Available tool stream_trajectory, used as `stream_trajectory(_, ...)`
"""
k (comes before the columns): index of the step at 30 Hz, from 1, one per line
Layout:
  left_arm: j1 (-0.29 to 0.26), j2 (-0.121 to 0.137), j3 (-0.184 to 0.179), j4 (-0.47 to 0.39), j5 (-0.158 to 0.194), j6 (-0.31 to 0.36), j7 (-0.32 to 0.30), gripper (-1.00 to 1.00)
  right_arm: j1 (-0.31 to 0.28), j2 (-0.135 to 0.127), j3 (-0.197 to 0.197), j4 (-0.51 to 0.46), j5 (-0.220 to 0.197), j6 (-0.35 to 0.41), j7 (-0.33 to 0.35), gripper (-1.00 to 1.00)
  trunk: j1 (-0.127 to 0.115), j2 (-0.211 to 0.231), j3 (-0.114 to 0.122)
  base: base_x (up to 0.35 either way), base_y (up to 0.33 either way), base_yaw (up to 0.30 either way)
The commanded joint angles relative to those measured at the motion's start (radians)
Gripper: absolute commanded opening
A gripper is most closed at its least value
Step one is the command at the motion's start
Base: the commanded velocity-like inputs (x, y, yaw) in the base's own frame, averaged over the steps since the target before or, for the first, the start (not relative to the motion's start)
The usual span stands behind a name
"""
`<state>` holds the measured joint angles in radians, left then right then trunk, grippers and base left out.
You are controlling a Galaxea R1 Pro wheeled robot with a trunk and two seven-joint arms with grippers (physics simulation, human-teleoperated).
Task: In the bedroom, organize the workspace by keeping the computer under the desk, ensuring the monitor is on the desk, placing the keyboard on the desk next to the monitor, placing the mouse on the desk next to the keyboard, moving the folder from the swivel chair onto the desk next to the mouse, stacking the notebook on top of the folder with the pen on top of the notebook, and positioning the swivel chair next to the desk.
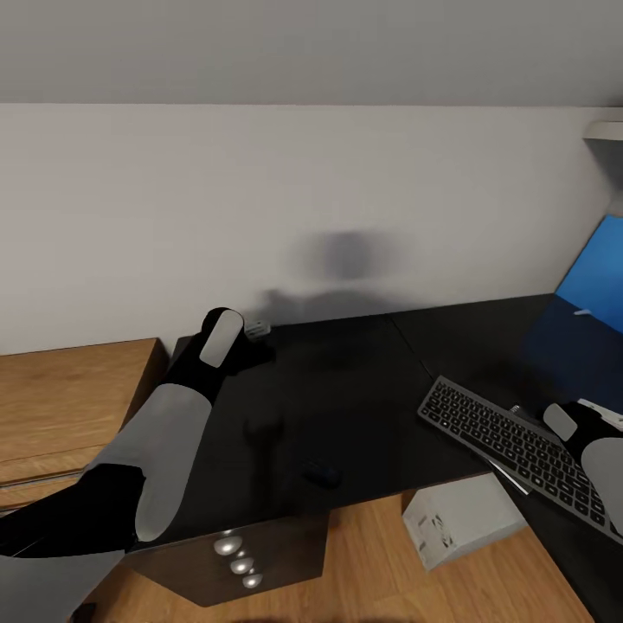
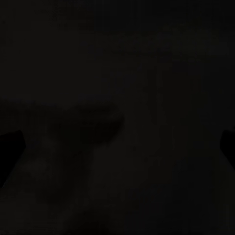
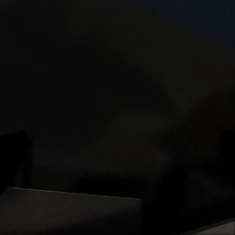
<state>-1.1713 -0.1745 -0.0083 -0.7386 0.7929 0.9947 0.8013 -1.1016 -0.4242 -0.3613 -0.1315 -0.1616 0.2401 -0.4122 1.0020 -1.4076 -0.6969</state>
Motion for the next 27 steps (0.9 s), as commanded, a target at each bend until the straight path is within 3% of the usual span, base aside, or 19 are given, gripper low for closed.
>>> stream_trajectory(1, -0.001, 0.0, -0.001, -0.001, 0.009, 0.001, 0.01, 1.0, 0.0, 0.0, -0.001, 0.047, -0.02, 0.011, -0.002, 1.0, 0.0, 0.0, -0.001, -0.001, 0.001, 0.0)
stream_trajectory(27, -0.001, 0.0, -0.005, -0.046, 0.012, 0.001, 0.01, 1.0, 0.0, 0.005, -0.001, 0.046, -0.021, 0.01, -0.001, 1.0, 0.0, 0.0, 0.003, 0.0, 0.0, -0.031)
